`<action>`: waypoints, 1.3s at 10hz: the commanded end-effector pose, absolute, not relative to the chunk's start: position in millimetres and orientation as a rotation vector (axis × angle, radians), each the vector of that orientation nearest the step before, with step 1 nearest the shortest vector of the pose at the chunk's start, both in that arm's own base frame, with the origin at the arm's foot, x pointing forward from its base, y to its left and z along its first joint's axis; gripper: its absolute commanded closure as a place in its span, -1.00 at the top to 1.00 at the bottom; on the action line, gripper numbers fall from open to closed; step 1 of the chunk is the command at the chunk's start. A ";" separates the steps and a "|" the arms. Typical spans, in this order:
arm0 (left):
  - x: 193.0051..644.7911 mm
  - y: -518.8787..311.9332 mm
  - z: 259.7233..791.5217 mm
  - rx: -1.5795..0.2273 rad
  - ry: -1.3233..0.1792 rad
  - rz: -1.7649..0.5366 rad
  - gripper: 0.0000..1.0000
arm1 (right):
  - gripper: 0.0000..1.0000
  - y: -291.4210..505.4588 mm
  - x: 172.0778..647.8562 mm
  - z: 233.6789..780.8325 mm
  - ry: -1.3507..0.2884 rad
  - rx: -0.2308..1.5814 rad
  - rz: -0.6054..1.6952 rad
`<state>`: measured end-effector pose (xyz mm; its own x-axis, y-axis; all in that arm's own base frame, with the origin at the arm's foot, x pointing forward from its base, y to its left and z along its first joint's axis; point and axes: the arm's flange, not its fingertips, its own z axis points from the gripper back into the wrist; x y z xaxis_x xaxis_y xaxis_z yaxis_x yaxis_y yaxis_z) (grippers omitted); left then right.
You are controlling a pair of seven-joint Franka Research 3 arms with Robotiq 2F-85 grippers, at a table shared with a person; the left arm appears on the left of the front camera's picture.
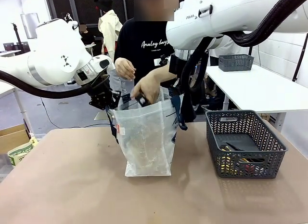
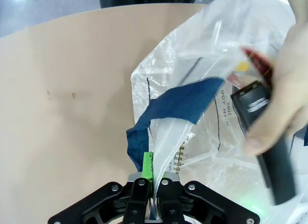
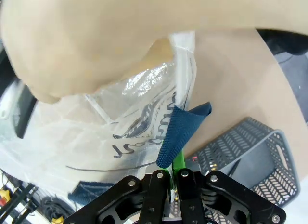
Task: Transfer purchased items from the store into the shopping bag.
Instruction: Move the Reusable shopping bag to the right side of the table.
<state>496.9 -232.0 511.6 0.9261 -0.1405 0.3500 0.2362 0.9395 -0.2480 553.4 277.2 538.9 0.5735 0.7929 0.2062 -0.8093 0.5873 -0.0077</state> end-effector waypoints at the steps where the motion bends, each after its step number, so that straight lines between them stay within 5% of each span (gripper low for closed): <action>1: 497.4 -231.3 512.6 -0.293 -0.340 -0.194 -1.00 | -1.00 276.9 553.4 538.2 -0.194 0.091 0.937; 13: 497.4 -231.3 512.6 -0.293 -0.340 -0.194 -1.00 | -1.00 276.9 553.4 538.2 -0.194 0.091 0.937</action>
<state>497.4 -232.0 512.0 0.9258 -0.1400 0.3512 0.2362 0.9394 -0.2484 553.3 277.4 538.9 0.5733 0.7930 0.2060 -0.8095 0.5871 -0.0075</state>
